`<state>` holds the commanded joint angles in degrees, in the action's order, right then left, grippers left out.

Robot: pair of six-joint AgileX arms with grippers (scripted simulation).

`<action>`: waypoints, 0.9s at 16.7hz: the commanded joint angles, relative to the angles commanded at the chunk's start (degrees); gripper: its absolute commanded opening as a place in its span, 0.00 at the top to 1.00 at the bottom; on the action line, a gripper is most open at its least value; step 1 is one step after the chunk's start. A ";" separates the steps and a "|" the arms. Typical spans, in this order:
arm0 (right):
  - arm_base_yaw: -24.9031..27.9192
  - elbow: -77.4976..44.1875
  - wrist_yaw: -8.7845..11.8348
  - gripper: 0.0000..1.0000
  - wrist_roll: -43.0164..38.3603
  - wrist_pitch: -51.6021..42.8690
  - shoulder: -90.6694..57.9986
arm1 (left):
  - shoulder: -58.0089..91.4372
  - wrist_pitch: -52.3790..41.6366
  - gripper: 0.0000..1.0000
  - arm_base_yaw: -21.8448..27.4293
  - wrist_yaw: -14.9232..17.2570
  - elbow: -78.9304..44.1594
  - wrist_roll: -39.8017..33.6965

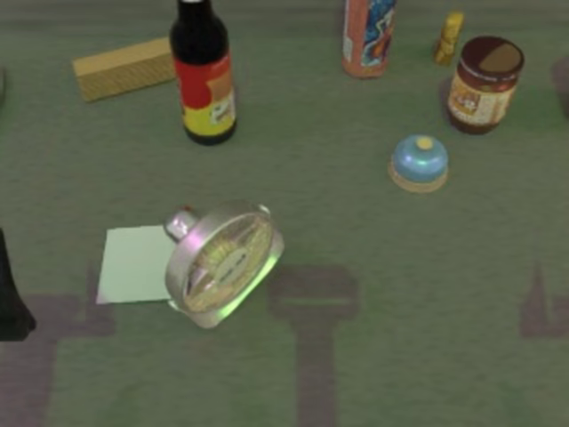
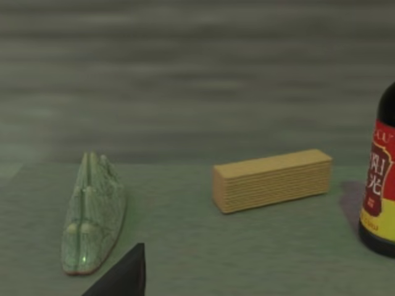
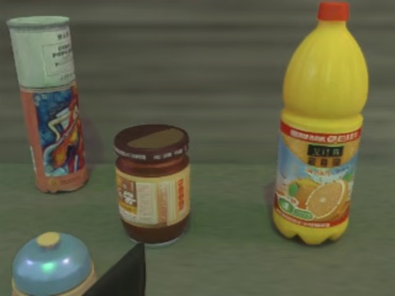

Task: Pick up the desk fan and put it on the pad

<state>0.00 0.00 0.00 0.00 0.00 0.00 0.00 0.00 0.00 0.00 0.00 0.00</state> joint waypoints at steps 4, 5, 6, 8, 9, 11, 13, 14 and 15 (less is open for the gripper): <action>0.00 0.00 0.00 0.00 0.00 0.00 0.00 | 1.88 -1.62 0.00 0.91 0.20 -1.87 0.40; 0.00 0.00 0.00 0.00 0.00 0.00 0.00 | 3.72 -3.13 0.00 1.73 0.36 -3.66 0.77; 0.00 0.00 0.00 0.00 0.00 0.00 0.00 | 6.16 -5.04 0.00 2.74 0.53 -6.00 1.23; 0.00 0.00 0.00 0.00 0.00 0.00 0.00 | 12.78 -9.86 0.00 5.23 0.88 -12.04 2.36; 0.00 0.00 0.00 0.00 0.00 0.00 0.00 | 16.86 -12.67 0.00 6.67 1.07 -15.60 3.02; 0.00 0.00 0.00 0.00 0.00 0.00 0.00 | 26.21 -18.87 0.00 9.82 1.46 -23.39 4.45; 0.00 0.00 0.00 0.00 0.00 0.00 0.00 | 36.70 -25.60 0.00 13.20 1.87 -31.69 6.01; 0.00 0.00 0.00 0.00 0.00 0.00 0.00 | 42.17 -29.06 0.00 14.92 2.07 -35.89 6.80; 0.00 0.00 0.00 0.00 0.00 0.00 0.00 | 47.66 -32.52 0.00 16.64 2.28 -40.07 7.60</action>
<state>0.00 0.00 0.00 0.00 0.00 0.00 47.66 -32.52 16.64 2.28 -40.07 7.60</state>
